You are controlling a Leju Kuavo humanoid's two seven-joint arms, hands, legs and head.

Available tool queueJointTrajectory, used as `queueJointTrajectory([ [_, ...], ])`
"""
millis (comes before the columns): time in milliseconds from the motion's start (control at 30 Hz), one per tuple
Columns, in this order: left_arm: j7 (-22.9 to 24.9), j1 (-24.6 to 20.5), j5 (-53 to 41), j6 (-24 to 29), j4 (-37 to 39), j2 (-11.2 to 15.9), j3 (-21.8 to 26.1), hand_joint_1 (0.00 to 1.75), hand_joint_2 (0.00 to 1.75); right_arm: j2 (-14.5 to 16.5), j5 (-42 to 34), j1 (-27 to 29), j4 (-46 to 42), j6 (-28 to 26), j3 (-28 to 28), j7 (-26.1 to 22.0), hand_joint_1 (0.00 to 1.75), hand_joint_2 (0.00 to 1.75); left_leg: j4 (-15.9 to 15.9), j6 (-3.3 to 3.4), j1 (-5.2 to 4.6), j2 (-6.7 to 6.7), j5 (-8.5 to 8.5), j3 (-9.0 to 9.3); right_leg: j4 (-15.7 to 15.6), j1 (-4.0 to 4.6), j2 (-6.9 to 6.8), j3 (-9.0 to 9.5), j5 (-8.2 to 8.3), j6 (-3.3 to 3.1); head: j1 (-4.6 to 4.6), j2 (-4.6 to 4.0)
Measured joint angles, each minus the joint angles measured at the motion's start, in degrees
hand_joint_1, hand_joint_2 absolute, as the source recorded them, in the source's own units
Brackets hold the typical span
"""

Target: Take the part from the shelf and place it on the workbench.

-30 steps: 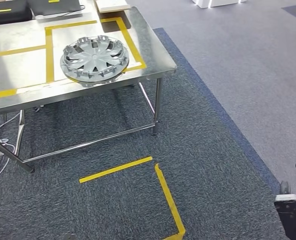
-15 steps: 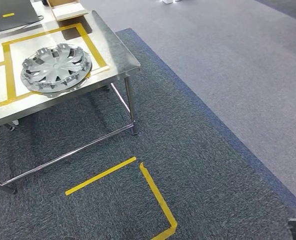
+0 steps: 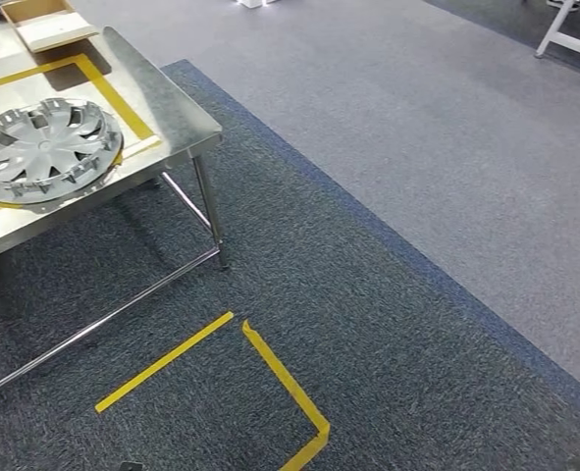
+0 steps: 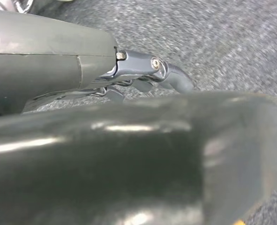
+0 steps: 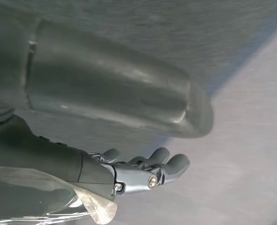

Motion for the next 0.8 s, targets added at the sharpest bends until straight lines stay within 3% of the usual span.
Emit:
queueJointTrajectory([
  [33, -0.03, -0.02, -0.03, -0.03, 0.01, -0.06, 0.0, 0.0, 0.0, 0.06, 0.08, 0.02, 1.9, -0.87, -0.17, 0.6, 0.0, 0.0, 0.01, -0.07, -0.01, 0.74, -0.06, 0.02, -1.31, -0.04, -0.27, 0.89, 1.08, 0.03, 0.01, 0.0],
  [67, -0.07, -0.06, -0.05, -0.04, 0.01, -0.13, 0.01, 0.0, 0.0, 0.08, 0.04, 0.04, 3.72, -1.66, -0.32, 1.38, 0.0, 0.0, 0.02, -0.19, 0.0, 1.42, -0.15, 0.11, -4.68, -0.07, -0.89, 2.89, 2.82, -0.02, 0.02, 0.0],
  [133, -0.2, -0.12, -0.07, -0.03, 0.01, -0.22, 0.02, 0.0, 0.0, 0.2, -0.34, -0.02, 7.05, -3.24, -0.41, 3.4, 0.0, 0.0, 0.1, -0.66, -0.22, 2.59, -0.44, 0.43, -12.52, 0.07, -3.32, 7.48, 5.39, -0.44, -0.02, 0.0],
  [167, -0.25, -0.15, -0.09, 0.0, 0.01, -0.23, 0.02, 0.0, 0.0, 0.27, -0.66, -0.03, 8.62, -4.09, -0.32, 4.44, 0.0, 0.0, 0.17, -0.96, -0.37, 3.07, -0.58, 0.58, -14.82, 0.18, -4.11, 8.88, 5.89, -0.8, -0.1, 0.0],
  [200, -0.28, -0.22, -0.12, 0.02, 0.01, -0.24, 0.02, 0.0, 0.0, 0.38, -0.98, 0.05, 10.07, -4.86, -0.19, 5.35, 0.0, 0.0, 0.2, -1.27, -0.51, 3.5, -0.66, 0.75, -15.67, 0.31, -4.42, 9.38, 5.88, -1.18, -0.16, 0.0],
  [267, -0.31, -0.4, -0.17, 0.06, 0.01, -0.27, 0.02, 0.0, 0.0, 0.57, -1.42, 0.46, 12.44, -5.9, 0.07, 6.38, 0.0, 0.0, 0.09, -1.92, -0.53, 4.37, -0.76, 1.06, -15.63, 0.44, -3.31, 9.18, 6.02, -1.96, -0.23, 0.0],
  [300, -0.31, -0.48, -0.19, 0.07, 0.01, -0.27, 0.02, 0.0, 0.0, 0.68, -1.53, 0.65, 13.32, -6.17, 0.15, 6.57, 0.0, 0.0, 0.38, -2.27, -0.43, 3.98, -1.18, 1.14, -15.74, 0.39, -2.79, 9.14, 6.12, -2.34, -0.27, 0.0],
  [367, -0.32, -0.47, -0.22, 0.07, 0.01, -0.26, 0.03, 0.0, 0.0, 0.83, -1.67, 0.73, 14.56, -6.48, 0.32, 6.87, 0.0, 0.0, 3.85, -2.76, -0.18, 1.58, -3.88, 0.01, -16.0, 0.22, -1.62, 9.28, 6.46, -3.14, -0.56, 0.0],
  [433, -0.33, -0.25, -0.28, 0.07, 0.01, -0.29, 0.03, 0.0, 0.0, 0.88, -2.06, 0.65, 15.42, -6.67, 0.71, 7.86, 0.0, 0.0, 11.43, -2.83, -0.05, -1.0, -8.09, -3.0, -16.03, 0.31, -0.26, 9.09, 6.65, -3.62, -0.84, 0.0],
  [467, -0.32, -0.11, -0.33, 0.07, 0.01, -0.31, 0.02, 0.0, 0.0, 0.91, -2.36, 0.69, 15.85, -6.81, 0.96, 8.73, 0.0, 0.0, 14.82, -2.79, -0.06, -1.44, -9.42, -4.47, -16.02, 0.44, 0.52, 9.05, 6.68, -3.71, -0.84, 0.0],
  [500, -0.32, 0.01, -0.39, 0.07, 0.01, -0.31, 0.02, 0.0, 0.0, 0.94, -2.73, 0.78, 16.37, -7.04, 1.24, 9.76, 0.0, 0.0, 16.64, -2.71, -0.08, -1.63, -9.62, -5.3, -15.99, 0.58, 1.33, 9.05, 6.71, -3.76, -0.86, 0.0],
  [533, -0.31, 0.06, -0.45, 0.08, 0.02, -0.29, 0.03, 0.0, 0.0, 0.98, -3.13, 0.91, 16.98, -7.37, 1.56, 10.83, 0.0, 0.0, 16.23, -2.54, -0.1, -1.74, -8.55, -5.2, -15.95, 0.71, 2.14, 9.09, 6.71, -3.78, -0.84, 0.0],
  [600, -0.29, 0.04, -0.57, 0.09, 0.03, -0.25, 0.04, 0.0, 0.0, 0.99, -4.02, 1.3, 18.23, -8.29, 2.31, 12.7, 0.0, 0.0, 9.79, -1.96, -0.16, -2.73, -3.93, -2.64, -15.81, 0.87, 3.69, 9.21, 6.71, -3.78, -0.85, 0.0],
  [667, -0.27, -0.05, -0.67, 0.1, 0.04, -0.24, 0.04, 0.0, 0.0, 1.07, -4.89, 1.65, 19.22, -9.24, 3.36, 14.05, 0.0, 0.0, 3.13, -1.35, -0.14, -5.3, -1.06, -0.09, -15.48, 0.99, 5.03, 8.97, 6.73, -3.57, -0.81, 0.0],
  [733, -0.23, -0.1, -0.74, 0.15, 0.07, -0.22, 0.04, 0.0, 0.0, 1.19, -5.62, 2.06, 19.98, -9.97, 4.68, 15.13, 0.0, 0.0, 1.01, -1.13, -0.24, -6.48, -1.05, 0.62, -15.29, 0.8, 6.23, 8.29, 6.98, -2.97, -0.81, 0.0],
  [767, -0.21, -0.12, -0.78, 0.18, 0.07, -0.25, 0.04, 0.0, 0.0, 1.22, -5.91, 2.35, 20.3, -10.18, 5.34, 15.73, 0.0, 0.0, 0.57, -1.03, -0.26, -5.99, -1.03, 0.73, -15.32, 0.64, 6.83, 7.91, 7.16, -2.58, -0.82, 0.0],
  [800, -0.2, -0.15, -0.83, 0.17, 0.07, -0.27, 0.04, 0.0, 0.0, 1.24, -6.16, 2.73, 20.59, -10.28, 5.92, 16.4, 0.0, 0.0, 0.32, -0.83, -0.23, -5.35, -0.82, 0.85, -15.19, 0.57, 6.57, 7.56, 7.14, -2.25, -0.83, 0.0],
])
